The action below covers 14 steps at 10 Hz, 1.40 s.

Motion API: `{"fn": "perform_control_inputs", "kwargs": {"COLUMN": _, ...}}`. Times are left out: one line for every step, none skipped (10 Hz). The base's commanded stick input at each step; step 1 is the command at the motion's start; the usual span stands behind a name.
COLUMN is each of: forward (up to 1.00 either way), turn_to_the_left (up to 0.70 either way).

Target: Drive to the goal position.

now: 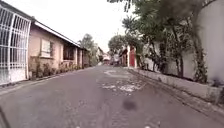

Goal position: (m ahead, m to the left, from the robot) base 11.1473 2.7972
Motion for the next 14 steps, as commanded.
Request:
{"fn": "perform_control_inputs", "kwargs": {"forward": 0.7, "turn_to_the_left": 0.0}}
{"fn": "perform_control_inputs", "kwargs": {"forward": 0.7, "turn_to_the_left": 0.0}}
{"fn": "perform_control_inputs", "kwargs": {"forward": 0.7, "turn_to_the_left": 0.0}}
{"fn": "perform_control_inputs", "kwargs": {"forward": 0.7, "turn_to_the_left": 0.0}}
{"fn": "perform_control_inputs", "kwargs": {"forward": 0.7, "turn_to_the_left": 0.0}}
{"fn": "perform_control_inputs", "kwargs": {"forward": 0.7, "turn_to_the_left": 0.0}}
{"fn": "perform_control_inputs", "kwargs": {"forward": 0.7, "turn_to_the_left": 0.0}}
{"fn": "perform_control_inputs", "kwargs": {"forward": 0.7, "turn_to_the_left": 0.0}}
{"fn": "perform_control_inputs", "kwargs": {"forward": 0.7, "turn_to_the_left": 0.0}}
{"fn": "perform_control_inputs", "kwargs": {"forward": 0.7, "turn_to_the_left": 0.0}}
{"fn": "perform_control_inputs", "kwargs": {"forward": 0.7, "turn_to_the_left": 0.0}}
{"fn": "perform_control_inputs", "kwargs": {"forward": 0.7, "turn_to_the_left": 0.0}}
{"fn": "perform_control_inputs", "kwargs": {"forward": 0.7, "turn_to_the_left": 0.0}}
{"fn": "perform_control_inputs", "kwargs": {"forward": 0.7, "turn_to_the_left": 0.0}}
